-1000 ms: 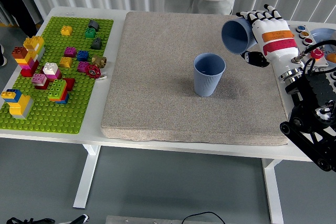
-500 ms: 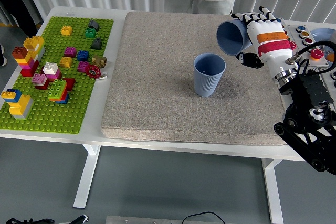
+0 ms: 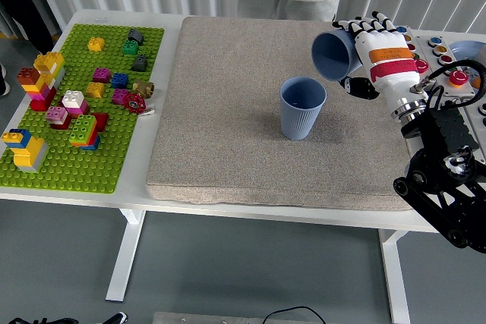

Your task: Pick cup pour cup place

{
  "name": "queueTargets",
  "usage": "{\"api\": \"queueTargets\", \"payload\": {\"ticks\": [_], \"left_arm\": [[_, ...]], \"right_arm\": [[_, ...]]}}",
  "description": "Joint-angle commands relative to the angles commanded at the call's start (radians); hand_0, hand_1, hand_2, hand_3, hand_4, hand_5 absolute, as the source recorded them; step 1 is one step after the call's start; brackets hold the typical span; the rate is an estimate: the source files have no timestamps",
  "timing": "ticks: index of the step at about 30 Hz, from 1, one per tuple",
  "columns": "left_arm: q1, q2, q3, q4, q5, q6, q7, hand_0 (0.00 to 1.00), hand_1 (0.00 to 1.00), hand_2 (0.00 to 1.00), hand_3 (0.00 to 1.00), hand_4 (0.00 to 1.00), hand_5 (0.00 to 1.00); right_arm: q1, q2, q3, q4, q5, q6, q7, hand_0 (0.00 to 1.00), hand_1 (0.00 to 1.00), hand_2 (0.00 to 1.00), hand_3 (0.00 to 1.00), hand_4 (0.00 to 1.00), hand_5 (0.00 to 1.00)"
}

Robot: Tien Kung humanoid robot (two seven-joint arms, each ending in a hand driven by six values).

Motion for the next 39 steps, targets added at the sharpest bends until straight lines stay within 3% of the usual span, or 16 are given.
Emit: {"api": "queueTargets", "payload": {"ticks": [8,16,28,39], "left_arm": [[0.003,0.0,0.0,0.0,-0.001,0.0,0.0,0.802,0.856,0.869,0.792,0.499,0.998],[0.0,0.0,0.001,0.0,-0.001,0.0,0.0,0.802,0.856,0.869,0.792,0.499,0.998],[-0.001,0.0,0.002,0.001,-0.004,0.0,-0.002,0.802,0.856,0.869,0.792,0.5,0.998],[0.001,0.0,0.003,0.001,-0.006,0.001,-0.003,0.802,0.856,0.869,0.792,0.5,0.998]], "right_arm": [[-0.002,0.0,0.019,-0.003,0.028,0.004,0.007,0.98,0.851,0.789,0.763,0.744,0.253],[-0.001,-0.012,0.062,0.023,0.183,0.026,0.032,0.936,0.833,0.773,0.761,0.74,0.25],[-0.007,-0.007,0.058,0.041,0.295,0.049,0.034,0.903,0.815,0.768,0.757,0.736,0.253],[-0.016,-0.011,0.096,0.048,0.747,0.134,0.094,0.891,0.798,0.763,0.757,0.735,0.254]]}}
